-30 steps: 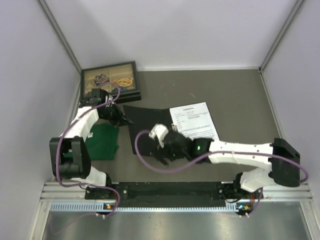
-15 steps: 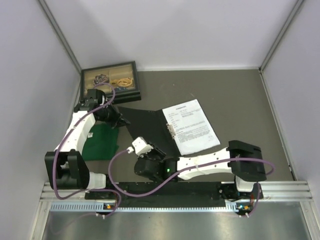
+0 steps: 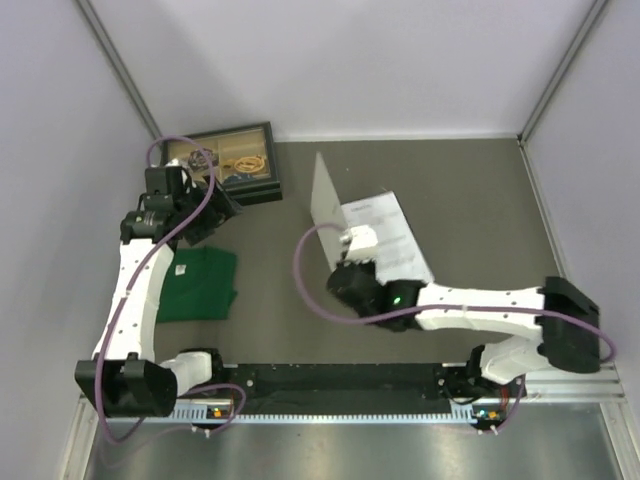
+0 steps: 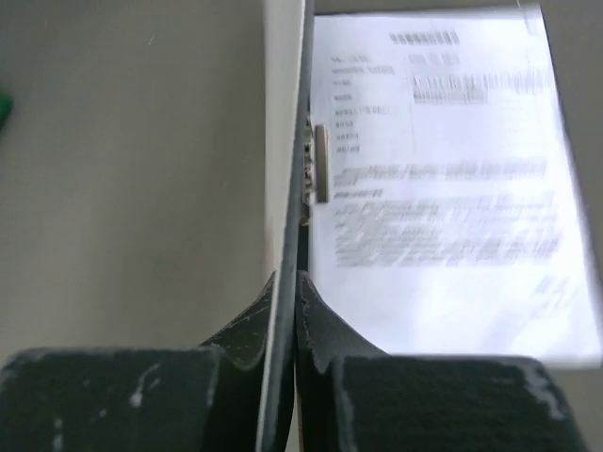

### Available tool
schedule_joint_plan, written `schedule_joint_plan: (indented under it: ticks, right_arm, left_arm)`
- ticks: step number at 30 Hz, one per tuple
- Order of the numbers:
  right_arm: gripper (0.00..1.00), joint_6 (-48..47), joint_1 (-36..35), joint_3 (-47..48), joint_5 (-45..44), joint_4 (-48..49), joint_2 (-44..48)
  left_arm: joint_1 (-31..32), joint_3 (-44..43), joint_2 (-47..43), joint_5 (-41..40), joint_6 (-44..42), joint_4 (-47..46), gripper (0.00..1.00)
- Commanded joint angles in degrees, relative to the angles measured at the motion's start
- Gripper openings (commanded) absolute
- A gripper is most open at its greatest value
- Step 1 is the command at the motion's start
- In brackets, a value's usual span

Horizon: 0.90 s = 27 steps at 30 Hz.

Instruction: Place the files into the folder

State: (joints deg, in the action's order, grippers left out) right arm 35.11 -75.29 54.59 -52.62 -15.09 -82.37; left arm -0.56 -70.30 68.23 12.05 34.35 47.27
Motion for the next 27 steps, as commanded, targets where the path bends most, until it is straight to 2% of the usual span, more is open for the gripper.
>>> schedule_joint_plan:
  ticks: [1, 2, 4, 5, 7, 8, 11, 12, 13, 14, 16, 17, 18, 20, 21, 26, 27]
  right_arm:
    - [0.00, 6.3, 13.7, -10.6, 21.0, 2.2, 8.6]
    - [0.00, 6.3, 20.6, -12.9, 30.3, 7.8, 10.0]
    - [0.00, 6.8, 27.1, -18.2, 38.5, 12.2, 12.3]
    - [0.00, 7.2, 33.3, -19.3, 44.1, 14.5, 12.6]
    - [0.00, 6.6, 39.0, -20.0, 51.3, 14.7, 11.5]
    - [0.00, 5.8, 44.6, -19.6, 54.0, 14.7, 10.7]
    - [0.00, 4.6, 53.7, -17.6, 65.2, 17.8, 3.3]
    - [0.00, 4.4, 59.4, -15.4, 67.9, 18.1, 0.7]
    - [0.01, 4.3, 61.7, -14.2, 73.1, 18.1, -5.3]
    - [0.04, 4.3, 64.4, -13.1, 75.9, 18.6, -8.2]
    - [0.27, 4.6, 69.6, -11.0, 82.8, 21.5, -13.5]
    - [0.36, 5.0, 70.8, -10.7, 83.7, 21.9, -16.4]
    - [0.50, 4.7, 71.8, -10.8, 84.1, 21.9, -16.9]
    - [0.62, 2.3, 72.0, -11.0, 79.3, 17.7, -13.1]
    - [0.73, 1.5, 71.7, -11.4, 76.6, 15.3, -11.3]
    - [0.80, -2.0, 67.2, -9.2, 62.0, -5.2, -0.4]
    - [0.81, -2.1, 65.8, -8.4, 59.3, -7.5, 4.8]
  left_arm:
    - [-0.3, 0.5, -3.2, -7.6, -4.6, -1.2, 0.95]
    - [-0.3, 1.2, -3.2, -7.3, -4.6, -1.8, 0.95]
    - [-0.3, 2.9, -2.8, -5.9, -4.8, -3.5, 0.95]
    - [-0.3, 3.2, -2.4, -5.5, -4.7, -3.8, 0.95]
    - [-0.3, 3.7, -0.7, -3.4, -4.6, -4.4, 0.95]
    - [-0.3, 3.9, 0.3, -2.7, -4.4, -4.6, 0.95]
    - [-0.3, 5.4, 1.6, 0.4, -3.9, -6.7, 0.95]
    - [-0.2, 5.6, 1.9, 0.9, -3.9, -6.9, 0.95]
    - [-0.1, 5.8, 2.1, 1.9, -3.8, -7.5, 0.94]
    - [0.0, 5.9, 2.4, 2.0, -3.8, -7.6, 0.94]
    - [0.4, 5.7, 2.5, 1.1, -4.5, -7.5, 0.94]
    - [1.9, 5.7, 2.4, 0.6, -4.9, -7.6, 0.94]
    - [2.5, 5.6, 2.1, 0.1, -5.3, -7.5, 0.94]
    - [3.9, 5.9, 1.0, -1.2, -6.3, -7.1, 0.95]
    - [4.4, 6.1, 0.6, -1.7, -6.7, -7.1, 0.95]
    - [9.8, 8.0, 1.5, -2.7, -8.0, -8.9, 0.98]
    - [10.9, 7.6, 2.5, -1.9, -8.3, -9.2, 0.98]
